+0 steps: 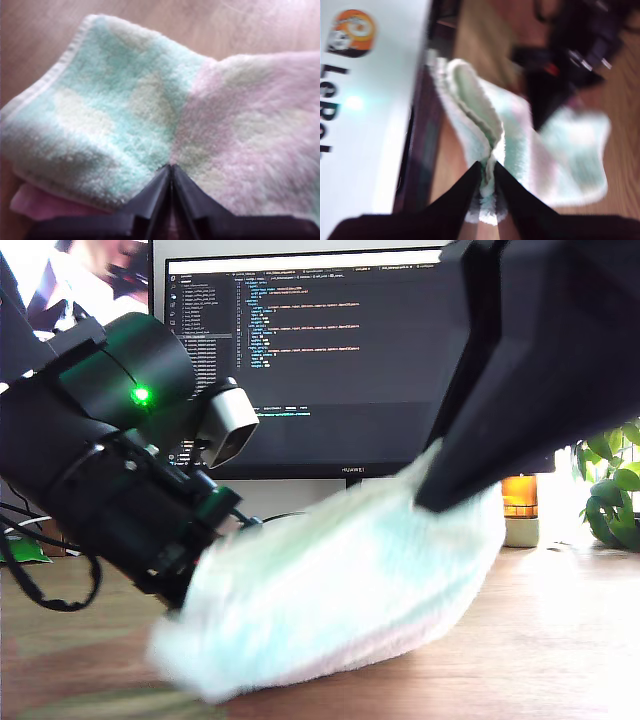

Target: Fold the tea towel to a neat square and place it to the right

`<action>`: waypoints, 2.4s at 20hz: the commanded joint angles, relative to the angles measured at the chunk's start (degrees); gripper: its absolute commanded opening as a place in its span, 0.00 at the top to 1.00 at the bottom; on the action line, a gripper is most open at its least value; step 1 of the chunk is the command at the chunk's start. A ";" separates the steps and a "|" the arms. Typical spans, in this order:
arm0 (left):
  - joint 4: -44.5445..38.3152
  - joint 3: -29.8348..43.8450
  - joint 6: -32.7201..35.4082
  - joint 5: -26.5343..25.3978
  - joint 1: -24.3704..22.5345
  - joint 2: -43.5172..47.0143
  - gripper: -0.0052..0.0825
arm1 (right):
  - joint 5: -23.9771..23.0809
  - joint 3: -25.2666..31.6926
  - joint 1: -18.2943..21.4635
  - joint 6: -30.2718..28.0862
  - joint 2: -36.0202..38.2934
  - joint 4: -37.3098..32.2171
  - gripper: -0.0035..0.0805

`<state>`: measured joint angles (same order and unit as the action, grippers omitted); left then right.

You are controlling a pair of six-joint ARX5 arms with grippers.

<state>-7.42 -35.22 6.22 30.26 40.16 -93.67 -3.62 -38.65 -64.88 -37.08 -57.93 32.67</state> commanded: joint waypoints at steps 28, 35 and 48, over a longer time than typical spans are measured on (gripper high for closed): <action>11.69 2.10 -0.33 2.75 4.48 5.92 0.97 | 8.20 -0.15 18.36 3.61 -20.04 -24.06 0.97; 14.08 2.08 -0.13 2.19 3.82 7.72 0.97 | 10.80 -0.15 18.43 3.63 -22.16 -25.11 0.97; 27.52 2.05 -0.37 -7.30 0.81 27.17 0.97 | 11.08 -0.15 18.43 4.17 -29.97 -30.93 0.97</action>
<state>19.92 -34.22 6.11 23.27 41.10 -67.72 7.14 -38.68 -46.52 -33.17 -86.65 2.59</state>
